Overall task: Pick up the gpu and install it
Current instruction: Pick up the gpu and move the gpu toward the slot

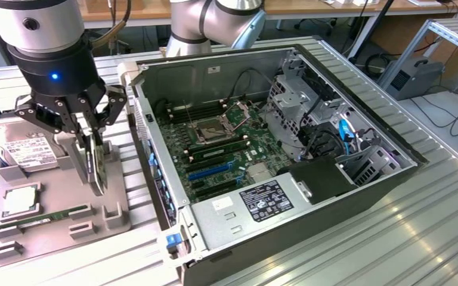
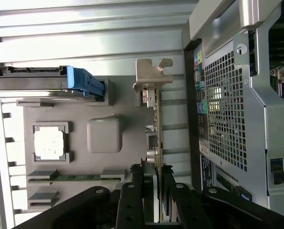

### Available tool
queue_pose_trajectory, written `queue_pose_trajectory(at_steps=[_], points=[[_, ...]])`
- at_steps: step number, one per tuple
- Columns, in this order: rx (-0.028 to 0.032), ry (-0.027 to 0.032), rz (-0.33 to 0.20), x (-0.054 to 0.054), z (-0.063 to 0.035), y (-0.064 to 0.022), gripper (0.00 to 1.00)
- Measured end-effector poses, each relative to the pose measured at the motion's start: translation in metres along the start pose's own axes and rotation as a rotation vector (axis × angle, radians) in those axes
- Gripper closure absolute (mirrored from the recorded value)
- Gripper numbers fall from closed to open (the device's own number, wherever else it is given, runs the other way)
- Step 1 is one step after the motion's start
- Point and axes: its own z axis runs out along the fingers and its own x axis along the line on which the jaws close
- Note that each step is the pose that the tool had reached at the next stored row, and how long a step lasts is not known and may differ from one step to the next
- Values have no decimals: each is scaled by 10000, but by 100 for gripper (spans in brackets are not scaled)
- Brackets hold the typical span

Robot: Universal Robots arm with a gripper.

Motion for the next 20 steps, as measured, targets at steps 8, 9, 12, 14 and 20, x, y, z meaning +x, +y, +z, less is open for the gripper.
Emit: queue_pose_trajectory(at_steps=[8,9,12,14,20], points=[[0,0,0,-1,-53,1,73],[0,0,0,-2,-62,1,73],[0,1,0,-2,-79,2,73],[0,0,0,-2,-92,2,73],[0,0,0,-3,-120,3,73]])
